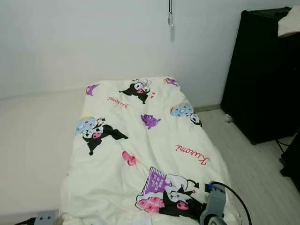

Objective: Clean up the room

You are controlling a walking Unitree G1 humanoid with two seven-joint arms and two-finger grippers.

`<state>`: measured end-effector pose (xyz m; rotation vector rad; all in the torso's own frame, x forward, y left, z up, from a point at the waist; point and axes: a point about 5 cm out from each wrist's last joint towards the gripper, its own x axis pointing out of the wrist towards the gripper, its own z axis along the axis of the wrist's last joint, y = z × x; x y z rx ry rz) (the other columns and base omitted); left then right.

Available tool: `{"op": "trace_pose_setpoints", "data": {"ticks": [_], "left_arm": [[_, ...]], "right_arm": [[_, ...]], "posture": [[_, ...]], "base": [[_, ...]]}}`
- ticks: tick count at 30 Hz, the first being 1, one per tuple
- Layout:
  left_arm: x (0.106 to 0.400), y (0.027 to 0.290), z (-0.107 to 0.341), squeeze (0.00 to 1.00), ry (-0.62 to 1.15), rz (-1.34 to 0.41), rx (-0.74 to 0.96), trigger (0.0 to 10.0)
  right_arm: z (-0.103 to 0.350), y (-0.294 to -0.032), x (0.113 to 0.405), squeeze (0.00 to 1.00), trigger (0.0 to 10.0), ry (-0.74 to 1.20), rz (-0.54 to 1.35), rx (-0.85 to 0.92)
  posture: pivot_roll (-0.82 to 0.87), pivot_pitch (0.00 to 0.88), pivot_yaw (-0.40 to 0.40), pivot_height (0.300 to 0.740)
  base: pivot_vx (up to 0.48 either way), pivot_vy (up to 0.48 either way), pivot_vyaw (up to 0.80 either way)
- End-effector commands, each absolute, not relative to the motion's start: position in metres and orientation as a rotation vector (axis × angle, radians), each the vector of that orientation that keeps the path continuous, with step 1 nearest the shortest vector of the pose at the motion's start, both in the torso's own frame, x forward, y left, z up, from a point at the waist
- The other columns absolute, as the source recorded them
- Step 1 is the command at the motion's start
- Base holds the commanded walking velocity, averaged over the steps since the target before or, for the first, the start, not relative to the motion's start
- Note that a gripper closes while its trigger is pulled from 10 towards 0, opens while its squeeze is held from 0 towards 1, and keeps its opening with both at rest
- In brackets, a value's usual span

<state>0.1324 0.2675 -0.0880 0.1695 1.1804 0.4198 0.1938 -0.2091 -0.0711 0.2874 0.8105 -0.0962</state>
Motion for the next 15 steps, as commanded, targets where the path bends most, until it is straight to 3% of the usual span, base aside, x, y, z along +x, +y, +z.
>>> {"op": "trace_pose_setpoints", "data": {"ticks": [1,15], "left_arm": [[0.129,0.2807,-0.0843,0.0,1.19,0.453,0.214,10.0],[0.1275,0.2824,-0.0842,0.0,1.194,0.459,0.21,10.0]], "right_arm": [[-0.0889,-0.2012,0.1634,0.0,10.0,0.942,-0.095,0.304],[-0.0921,-0.2029,0.1552,0.0,10.0,0.973,-0.085,0.287]], "posture": [[-0.16,0.0,0.065,0.618],[-0.15,0.0,0.057,0.675]], "base": [[0.0,0.0,0.0],[0.0,0.0,0.0]]}}
